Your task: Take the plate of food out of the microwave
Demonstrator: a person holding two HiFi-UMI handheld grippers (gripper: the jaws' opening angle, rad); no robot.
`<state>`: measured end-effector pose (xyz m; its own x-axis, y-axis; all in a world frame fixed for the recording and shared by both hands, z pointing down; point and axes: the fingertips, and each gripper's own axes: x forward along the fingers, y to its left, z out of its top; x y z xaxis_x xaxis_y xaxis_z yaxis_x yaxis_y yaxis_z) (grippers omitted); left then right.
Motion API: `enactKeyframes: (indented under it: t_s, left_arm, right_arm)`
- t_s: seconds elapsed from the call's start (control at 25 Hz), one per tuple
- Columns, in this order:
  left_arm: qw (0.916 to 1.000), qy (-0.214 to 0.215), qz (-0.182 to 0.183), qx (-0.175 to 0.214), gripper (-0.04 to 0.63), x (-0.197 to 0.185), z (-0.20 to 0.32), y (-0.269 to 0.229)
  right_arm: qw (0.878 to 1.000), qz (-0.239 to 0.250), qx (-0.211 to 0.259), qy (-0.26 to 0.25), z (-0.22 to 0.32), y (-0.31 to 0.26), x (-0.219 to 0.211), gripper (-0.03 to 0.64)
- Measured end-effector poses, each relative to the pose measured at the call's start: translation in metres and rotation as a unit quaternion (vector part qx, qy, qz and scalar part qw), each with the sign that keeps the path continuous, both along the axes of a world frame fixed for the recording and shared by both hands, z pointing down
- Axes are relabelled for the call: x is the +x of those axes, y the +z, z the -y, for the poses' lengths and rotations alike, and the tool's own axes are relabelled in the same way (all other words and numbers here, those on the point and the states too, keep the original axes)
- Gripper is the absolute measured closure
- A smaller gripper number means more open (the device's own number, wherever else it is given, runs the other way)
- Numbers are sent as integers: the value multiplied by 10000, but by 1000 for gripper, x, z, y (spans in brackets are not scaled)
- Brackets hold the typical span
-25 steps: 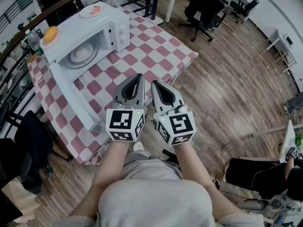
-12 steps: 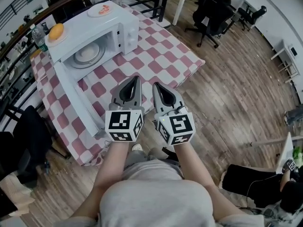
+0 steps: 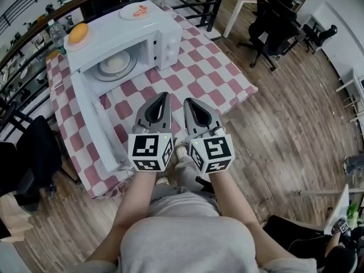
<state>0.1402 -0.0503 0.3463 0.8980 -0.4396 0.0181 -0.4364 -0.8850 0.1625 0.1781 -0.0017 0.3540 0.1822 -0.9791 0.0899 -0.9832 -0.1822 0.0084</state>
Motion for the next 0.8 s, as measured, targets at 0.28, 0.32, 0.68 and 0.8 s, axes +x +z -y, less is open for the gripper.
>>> enactKeyframes:
  t_s: [0.28, 0.32, 0.68, 0.8]
  left_arm:
    - [9989, -464, 109, -39, 594, 15, 34, 9]
    - [9984, -543, 120, -41, 594, 17, 40, 10]
    - [9937, -1096, 125, -179, 594, 25, 78, 23]
    - [9913, -1290, 159, -190, 594, 28, 89, 27]
  right_arm:
    - [9990, 50, -4, -452, 36, 4, 23, 594]
    - [9986, 58, -6, -534, 42, 5, 25, 594]
    - [9920, 169, -36, -1250, 92, 16, 38, 594]
    - [9888, 177, -51, -1483, 105, 18, 42, 594]
